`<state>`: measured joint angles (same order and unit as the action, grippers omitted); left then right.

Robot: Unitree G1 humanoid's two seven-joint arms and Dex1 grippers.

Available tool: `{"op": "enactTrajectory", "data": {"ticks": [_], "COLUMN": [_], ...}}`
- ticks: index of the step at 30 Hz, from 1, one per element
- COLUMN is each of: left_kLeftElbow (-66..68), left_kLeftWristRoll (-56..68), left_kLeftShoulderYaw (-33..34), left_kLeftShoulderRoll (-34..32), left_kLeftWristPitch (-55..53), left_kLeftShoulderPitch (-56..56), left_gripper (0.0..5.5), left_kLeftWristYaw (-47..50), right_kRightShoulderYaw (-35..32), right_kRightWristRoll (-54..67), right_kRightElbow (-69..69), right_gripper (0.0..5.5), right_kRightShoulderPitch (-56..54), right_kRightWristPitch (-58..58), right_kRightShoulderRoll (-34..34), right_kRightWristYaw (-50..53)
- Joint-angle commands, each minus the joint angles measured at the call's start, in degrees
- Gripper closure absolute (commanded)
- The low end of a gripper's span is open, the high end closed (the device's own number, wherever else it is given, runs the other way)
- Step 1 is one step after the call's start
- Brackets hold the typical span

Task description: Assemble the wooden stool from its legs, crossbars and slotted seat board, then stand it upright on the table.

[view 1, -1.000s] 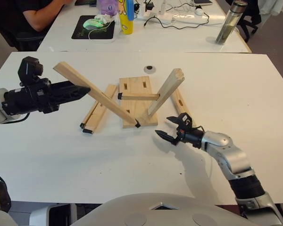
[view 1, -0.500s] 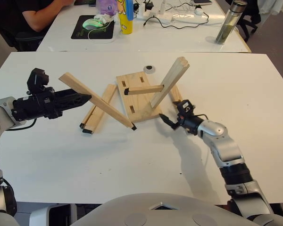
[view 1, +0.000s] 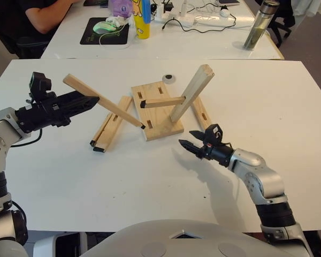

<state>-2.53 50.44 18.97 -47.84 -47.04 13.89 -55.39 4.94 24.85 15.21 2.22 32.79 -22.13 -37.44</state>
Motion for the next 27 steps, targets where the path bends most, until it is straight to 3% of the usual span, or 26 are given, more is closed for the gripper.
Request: {"op": "enactTrajectory", "data": {"ticks": [1,10,18,27], "left_kLeftElbow": [2.0,2.5,3.2,3.3], "left_kLeftWristRoll": [-2.1,-8.2,-9.0,-12.4], "left_kLeftShoulderYaw": [0.4,-5.9,-7.2,-11.8], "left_kLeftShoulderRoll": [0.0,0.9,1.6,2.2], "left_kLeftWristPitch": [2.2,6.1,6.3,8.1], "left_kLeftShoulderPitch": [2.8,5.3,8.4,10.4], "left_gripper": [3.43,3.43,3.43,3.43], "left_kLeftWristYaw": [0.1,-2.4,-3.6,-6.4], "right_kRightShoulderYaw": [1.1,3.9,5.3,5.4], "right_kRightWristRoll": [1.9,-3.4,-10.3,-12.1], "right_kRightElbow": [2.5,-1.8,-11.8,-16.9], "right_gripper": [3.09,4.38,5.50,5.50], "right_kRightShoulderPitch": [0.4,-0.6,-3.8,-6.5], "right_kRightWristPitch": [1.7,-3.3,-9.6,-8.5], "right_kRightShoulderRoll": [2.7,10.3,15.6,19.1], "right_kRightWristYaw": [1.5,9.6,16.1,18.6]}}
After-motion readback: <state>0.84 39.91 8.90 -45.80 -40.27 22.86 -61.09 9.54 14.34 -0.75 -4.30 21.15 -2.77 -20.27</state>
